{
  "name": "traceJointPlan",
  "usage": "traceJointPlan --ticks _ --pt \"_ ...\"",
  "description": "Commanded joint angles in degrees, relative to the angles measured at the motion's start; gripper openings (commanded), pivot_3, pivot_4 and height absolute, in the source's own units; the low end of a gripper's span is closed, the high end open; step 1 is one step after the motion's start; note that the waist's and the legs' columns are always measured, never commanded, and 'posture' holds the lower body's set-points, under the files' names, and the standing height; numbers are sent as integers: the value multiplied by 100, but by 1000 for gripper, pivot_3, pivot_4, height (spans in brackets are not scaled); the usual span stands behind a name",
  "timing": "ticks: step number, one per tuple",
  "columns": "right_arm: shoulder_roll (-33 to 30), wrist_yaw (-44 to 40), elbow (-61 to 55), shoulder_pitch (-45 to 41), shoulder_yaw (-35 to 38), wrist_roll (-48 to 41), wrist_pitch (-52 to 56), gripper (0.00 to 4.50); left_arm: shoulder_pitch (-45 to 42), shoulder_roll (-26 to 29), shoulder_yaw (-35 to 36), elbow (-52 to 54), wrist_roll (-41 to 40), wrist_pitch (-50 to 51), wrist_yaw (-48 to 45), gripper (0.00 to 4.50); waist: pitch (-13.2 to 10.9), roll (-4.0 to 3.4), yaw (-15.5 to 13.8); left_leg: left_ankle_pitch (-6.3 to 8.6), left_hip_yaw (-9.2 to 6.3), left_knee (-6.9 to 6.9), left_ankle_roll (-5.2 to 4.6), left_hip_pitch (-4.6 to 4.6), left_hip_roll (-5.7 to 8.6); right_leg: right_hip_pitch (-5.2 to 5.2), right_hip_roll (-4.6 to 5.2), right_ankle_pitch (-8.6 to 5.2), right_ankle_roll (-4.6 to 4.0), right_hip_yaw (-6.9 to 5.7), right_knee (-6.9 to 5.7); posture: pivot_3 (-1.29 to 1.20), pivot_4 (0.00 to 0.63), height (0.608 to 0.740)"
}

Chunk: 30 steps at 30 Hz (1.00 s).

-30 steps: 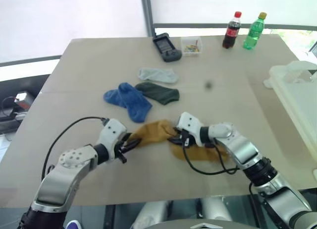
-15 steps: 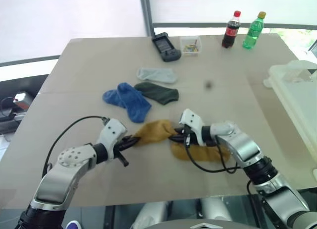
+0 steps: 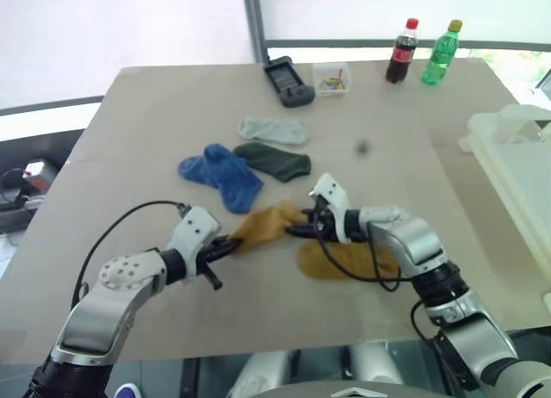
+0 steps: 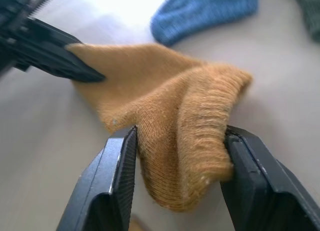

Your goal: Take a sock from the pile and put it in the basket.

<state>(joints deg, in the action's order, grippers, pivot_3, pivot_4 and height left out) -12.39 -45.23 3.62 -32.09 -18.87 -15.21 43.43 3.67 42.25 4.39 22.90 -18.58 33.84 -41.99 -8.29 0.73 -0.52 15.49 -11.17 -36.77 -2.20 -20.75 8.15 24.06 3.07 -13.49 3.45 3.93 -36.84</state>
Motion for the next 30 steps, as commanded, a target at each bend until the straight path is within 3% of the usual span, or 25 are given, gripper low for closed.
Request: traceJointPlan --ticks 1,2,3,11,15,19,26,30 --pt "55 24 18 -124 90 -42 -26 873 32 41 60 82 39 -52 19 0 0 0 1 0 0 1 0 0 0 0 0 0 0 0 0 0 150 740" --pt "56 25 24 -130 107 -58 -14 260 32 38 59 84 38 -53 18 0 0 0 2 0 -1 1 0 0 0 0 0 0 0 -1 0 0 150 740" --pt "52 31 -3 -123 159 -98 17 66 39 32 60 95 36 -55 21 0 0 0 1 0 -1 1 0 1 0 0 0 0 0 0 0 0 150 740" --pt "-570 -134 -1216 163 764 -796 777 66 -91 19 270 721 -832 288 -339 0 -1 -1 -16 1 -3 -1 -1 -9 0 2 2 0 0 -4 4 0 150 740" --pt "-1212 -236 -2462 579 1576 -1660 1621 66 -707 -34 276 1151 -1850 1035 -414 0 -5 0 -38 1 -3 0 -1 -11 -2 4 2 0 0 -5 4 0 150 740" --pt "-1856 -190 -3416 1188 2290 -2344 2206 66 -1247 -86 -56 1213 -2251 1401 -471 0 -4 1 -47 1 -11 -6 -2 -21 1 3 7 0 1 -15 9 0 150 740" --pt "-2272 335 -4554 2376 3363 -3152 2755 66 -2061 -252 -1047 590 -1993 1277 -879 0 -5 3 -29 2 8 -4 -2 -9 -13 0 -3 0 1 2 5 0 150 740" --pt "-2275 730 -4685 2941 3119 -2859 2479 66 -2367 -385 -1752 119 -1497 936 -1150 0 -5 5 -47 2 8 -11 -2 -10 -15 -3 -4 0 2 -1 4 0 150 740"
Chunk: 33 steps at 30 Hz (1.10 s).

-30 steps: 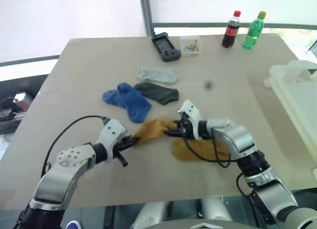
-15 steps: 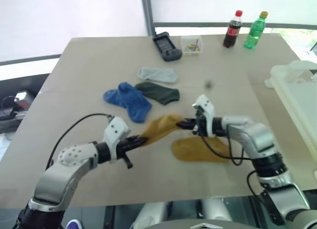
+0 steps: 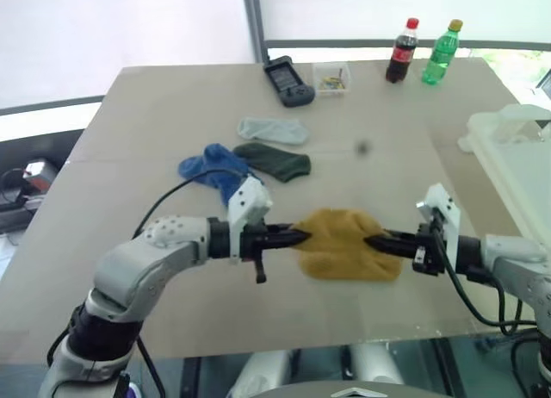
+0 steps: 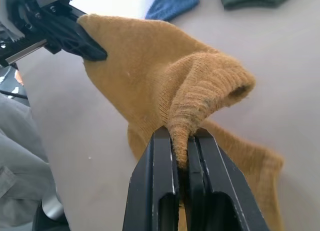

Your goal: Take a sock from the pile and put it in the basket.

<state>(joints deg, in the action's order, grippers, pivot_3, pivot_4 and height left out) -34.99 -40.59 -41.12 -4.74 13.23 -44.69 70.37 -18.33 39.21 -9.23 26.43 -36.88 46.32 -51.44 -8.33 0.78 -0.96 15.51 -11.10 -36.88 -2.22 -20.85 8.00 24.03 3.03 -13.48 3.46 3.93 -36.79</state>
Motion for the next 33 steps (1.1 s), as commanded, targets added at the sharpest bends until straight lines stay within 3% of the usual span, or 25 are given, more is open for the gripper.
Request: traceJointPlan --ticks 1,9,10,12,13,14,17,22,27,30,32,33 --pt "-32 331 -226 330 -185 169 -309 66 -191 -90 -560 -332 487 -437 -290 0 0 0 6 0 2 -2 0 0 2 0 1 0 0 2 0 0 150 740" --pt "-286 461 -58 980 -842 868 -1175 66 -86 -271 -1131 -886 1270 -1122 -419 0 -2 2 1 0 3 -2 0 -2 0 2 0 0 1 5 2 0 150 740" --pt "-322 449 -7 991 -901 952 -1300 0 -69 -277 -1160 -942 1349 -1181 -430 707 -2 3 2 0 3 -3 0 -1 1 1 0 0 1 5 1 0 150 740" --pt "-428 362 112 1026 -998 1044 -1463 748 -33 -312 -1153 -1002 1439 -1278 -428 1237 -2 3 7 0 4 -6 0 0 1 1 0 1 1 5 0 0 150 740" --pt "-460 351 133 1054 -999 1067 -1515 1141 -26 -341 -1131 -1015 1485 -1320 -396 1863 -2 3 6 0 3 -9 0 0 1 0 0 1 2 4 -2 0 150 740" --pt "-483 387 146 1081 -996 1128 -1578 1141 -19 -350 -1114 -1012 1538 -1366 -377 1863 -2 3 0 0 3 -10 0 0 1 0 0 1 2 4 -2 0 150 740" --pt "-556 464 61 1184 -857 1277 -1793 2673 89 -272 -797 -816 1424 -1329 -366 3135 -3 5 -7 0 0 -11 0 -2 1 -1 0 1 2 1 -1 0 150 740" --pt "-397 434 9 1291 -541 1229 -2352 2836 302 -74 -372 -500 1291 -1369 -402 3135 -5 7 6 0 1 -9 0 -1 -2 1 -2 1 2 3 -1 0 150 740" --pt "-442 356 114 1266 -703 1363 -2664 2836 216 -105 -581 -553 1695 -1794 -452 3135 -5 8 -19 1 0 -20 0 2 -1 -12 -2 3 5 -1 -1 0 150 740" --pt "-477 353 195 1227 -873 1498 -2731 1538 167 -218 -752 -677 1856 -1867 -451 3135 -5 8 -18 1 0 -21 0 1 0 -12 -2 3 6 0 0 0 150 740" --pt "-474 326 255 1188 -962 1537 -2755 415 170 -289 -871 -793 1960 -1973 -492 3135 -5 8 -15 1 0 -21 0 1 0 -11 -2 3 6 0 0 0 150 740" --pt "-474 309 272 1173 -997 1551 -2762 12 178 -352 -889 -858 1977 -1991 -474 2876 -5 8 -15 0 0 -21 0 2 0 -11 -2 3 6 0 -1 0 150 740"
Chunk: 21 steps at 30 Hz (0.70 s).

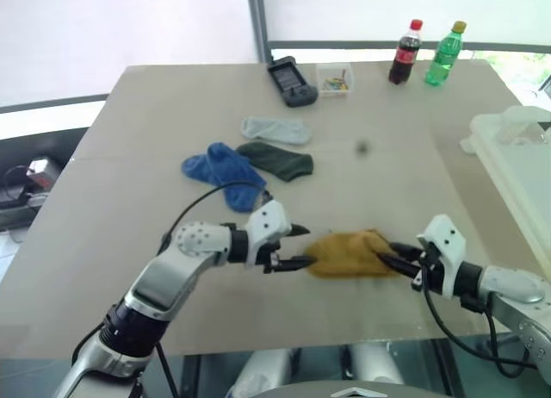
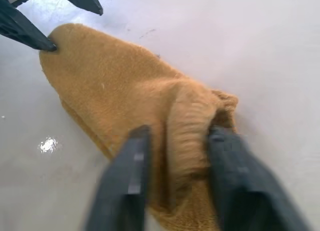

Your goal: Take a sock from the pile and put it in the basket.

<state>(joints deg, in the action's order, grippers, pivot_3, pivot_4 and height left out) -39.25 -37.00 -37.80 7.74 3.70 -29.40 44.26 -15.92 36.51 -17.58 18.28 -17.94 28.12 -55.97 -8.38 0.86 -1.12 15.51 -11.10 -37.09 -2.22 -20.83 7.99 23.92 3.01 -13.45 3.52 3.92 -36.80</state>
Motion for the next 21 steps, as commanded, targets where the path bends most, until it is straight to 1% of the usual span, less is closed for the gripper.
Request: traceJointPlan --ticks 1,2,5,7,8,11,15,21 --pt "-44 -54 -46 -88 -71 37 -155 0 -64 -110 -84 -96 110 -218 -42 2605 0 0 3 0 -1 0 0 0 0 0 0 0 0 0 0 0 150 740" --pt "-42 -54 -35 -99 -96 53 -164 0 -64 -127 -103 -126 134 -270 -67 2332 -1 1 5 0 0 0 0 0 0 0 0 0 0 0 -1 0 150 740" --pt "-62 -60 -34 -122 -132 106 -208 0 -80 -152 -47 -129 181 -382 -46 1167 -1 1 7 0 0 0 0 0 0 0 0 0 0 0 -1 0 150 740" --pt "-65 -68 -57 -110 -86 100 -246 0 -81 -68 -3 -84 254 -514 -63 181 -1 1 6 0 0 -1 0 0 0 0 0 0 0 0 -1 0 150 740" --pt "-68 -73 -69 -98 -68 96 -262 0 -70 9 -9 -69 351 -643 -85 41 -1 1 6 0 -1 -1 0 0 0 0 0 0 0 0 -1 0 150 740" --pt "-73 -67 -98 -65 -36 109 -336 0 -2 247 -42 -14 686 -1094 -153 41 -1 1 13 0 0 0 0 0 0 0 0 0 0 0 -1 0 150 740" --pt "-28 -52 -134 -54 30 61 -424 0 8 418 -86 40 986 -1464 -202 41 -1 2 8 0 1 0 0 0 0 0 0 0 0 1 0 0 150 740" --pt "70 -24 -157 -75 57 -7 -569 0 -5 384 -217 -52 1520 -1883 -50 41 -1 2 5 0 0 0 0 -1 0 0 0 0 0 0 0 0 150 740"
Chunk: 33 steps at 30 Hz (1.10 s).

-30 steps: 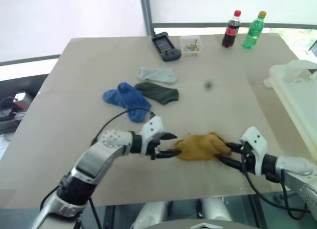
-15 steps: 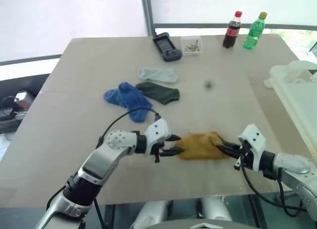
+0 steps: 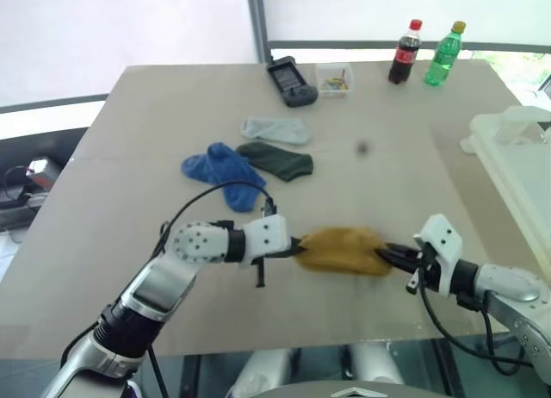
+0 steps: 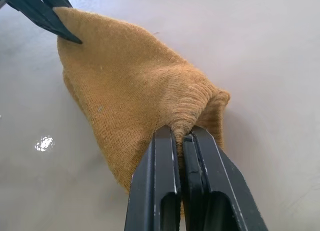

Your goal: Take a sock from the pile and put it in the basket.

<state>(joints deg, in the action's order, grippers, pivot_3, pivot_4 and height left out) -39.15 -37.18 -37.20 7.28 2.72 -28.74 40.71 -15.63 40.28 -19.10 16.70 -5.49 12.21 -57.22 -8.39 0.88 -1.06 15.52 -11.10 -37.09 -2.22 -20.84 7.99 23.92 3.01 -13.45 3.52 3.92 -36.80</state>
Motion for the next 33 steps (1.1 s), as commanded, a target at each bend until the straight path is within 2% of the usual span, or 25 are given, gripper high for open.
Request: traceJointPlan --ticks 1,4,5,7,8,11,13,16,19,24,30,33 --pt "72 -10 -212 -30 148 -78 -233 0 -12 5 -51 110 320 -302 96 41 0 0 0 0 0 0 0 0 0 0 0 0 0 0 0 0 150 740" --pt "57 -35 -132 -36 53 -19 -269 0 122 21 102 219 119 -32 46 41 0 0 1 0 0 0 0 0 0 0 0 0 0 0 0 0 150 740" --pt "61 -40 -71 -40 -5 30 -298 0 169 19 158 277 12 131 36 715 0 0 7 0 0 0 0 1 0 0 0 0 0 0 0 0 150 740" --pt "69 -47 59 -60 -119 144 -363 0 230 -24 277 429 -182 471 92 1427 0 0 16 0 0 0 -1 1 0 0 -1 0 0 1 -1 0 150 740" --pt "59 -50 110 -72 -175 200 -390 0 248 -52 343 492 -239 614 153 1927 0 0 13 0 0 0 0 1 0 0 -1 0 0 0 -1 0 150 740" --pt "35 -82 238 -114 -265 312 -484 0 381 -86 848 820 -1142 1617 132 3383 0 0 13 0 -1 -1 0 1 0 0 -1 0 0 -1 -2 0 150 740" --pt "-8 -137 284 -116 -282 371 -541 0 452 -109 1298 906 -1800 2307 161 3383 0 0 17 0 -1 -1 -1 2 0 0 -1 0 0 -1 -2 0 150 740" --pt "-89 -235 335 -98 -321 479 -626 0 414 -130 1727 704 -2217 2755 270 3383 0 0 16 0 -1 -1 0 5 -1 0 -3 0 0 -2 -3 0 150 740" --pt "-137 -275 353 -98 -346 607 -741 0 167 -353 1697 517 -2329 2965 454 3383 0 0 0 0 -1 -2 0 5 0 -1 -3 0 0 -2 -3 0 150 740" --pt "-164 -268 396 -164 -333 780 -838 0 -189 -815 720 -19 -1435 2472 866 3383 0 3 -45 0 -1 -13 0 6 2 -10 -1 2 4 -2 -2 0 150 740" --pt "-212 -301 288 -188 -203 710 -664 0 -233 -882 -159 -515 -386 1744 1078 3383 1 3 -39 0 0 -9 1 5 1 -6 -3 2 3 1 -2 0 150 740" --pt "-283 -336 181 -121 -88 653 -633 1000 -227 -930 -86 -633 -253 1598 1208 3437 2 2 -76 0 1 -11 0 10 1 -12 -1 3 3 1 -2 0 150 740"
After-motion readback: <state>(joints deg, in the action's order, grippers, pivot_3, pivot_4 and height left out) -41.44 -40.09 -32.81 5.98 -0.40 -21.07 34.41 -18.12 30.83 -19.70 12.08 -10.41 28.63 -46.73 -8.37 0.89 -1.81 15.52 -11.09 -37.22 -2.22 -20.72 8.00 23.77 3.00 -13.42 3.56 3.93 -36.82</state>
